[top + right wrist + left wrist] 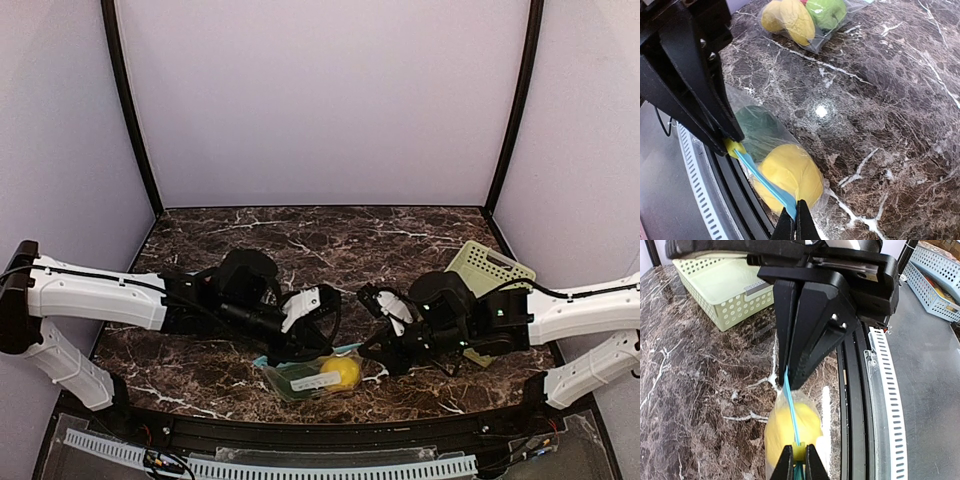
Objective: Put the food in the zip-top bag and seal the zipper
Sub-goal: Zip the zipper of the food storage bag.
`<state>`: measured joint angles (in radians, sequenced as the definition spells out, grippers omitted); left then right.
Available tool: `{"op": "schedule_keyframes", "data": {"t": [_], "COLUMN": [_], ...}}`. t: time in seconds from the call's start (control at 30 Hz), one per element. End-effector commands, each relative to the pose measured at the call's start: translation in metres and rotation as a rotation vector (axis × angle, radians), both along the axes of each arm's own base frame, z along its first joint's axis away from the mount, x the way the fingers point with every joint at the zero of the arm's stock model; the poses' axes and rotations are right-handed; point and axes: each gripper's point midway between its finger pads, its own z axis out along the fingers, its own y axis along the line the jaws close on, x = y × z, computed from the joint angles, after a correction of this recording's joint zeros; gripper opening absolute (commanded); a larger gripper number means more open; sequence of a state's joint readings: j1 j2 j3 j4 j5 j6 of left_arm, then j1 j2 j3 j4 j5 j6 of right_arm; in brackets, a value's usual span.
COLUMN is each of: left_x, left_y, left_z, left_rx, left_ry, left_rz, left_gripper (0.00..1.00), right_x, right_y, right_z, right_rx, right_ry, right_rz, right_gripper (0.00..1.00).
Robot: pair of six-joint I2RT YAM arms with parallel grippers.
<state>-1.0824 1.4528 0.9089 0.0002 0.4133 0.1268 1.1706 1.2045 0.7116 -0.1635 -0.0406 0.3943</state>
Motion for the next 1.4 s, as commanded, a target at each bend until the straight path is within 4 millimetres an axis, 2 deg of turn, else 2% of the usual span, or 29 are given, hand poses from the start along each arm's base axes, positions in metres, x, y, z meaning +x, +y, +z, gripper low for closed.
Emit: {"op": "schedule_keyframes", "data": {"t": [0.0,0.6,1.37], "left_x": [-0.018,-0.013,0.002], "left_y": [0.041,0.061,0.070], "left_z": [-0.035,-0.049,-0.045], "left_rx": [0.164,0.184,0.182], "left_ry": [0.113,0.119,0.104], "left_rz": [0.023,0.100,0.157], "left_gripper": [0.01,0.01,0.01], "right_x": [0.031,0.065,0.079], "right_y": [-0.053,-0.096,-0.134], "right_z": [-0.037,-0.047,-0.055], "right_rx": [-0.223,-0.287,-0.333], "right_ry": [0.006,0.060,0.107], "right_rz": [-0.230,-0.467,-0.568], "right_gripper": [0.00,0.00,0.00]}}
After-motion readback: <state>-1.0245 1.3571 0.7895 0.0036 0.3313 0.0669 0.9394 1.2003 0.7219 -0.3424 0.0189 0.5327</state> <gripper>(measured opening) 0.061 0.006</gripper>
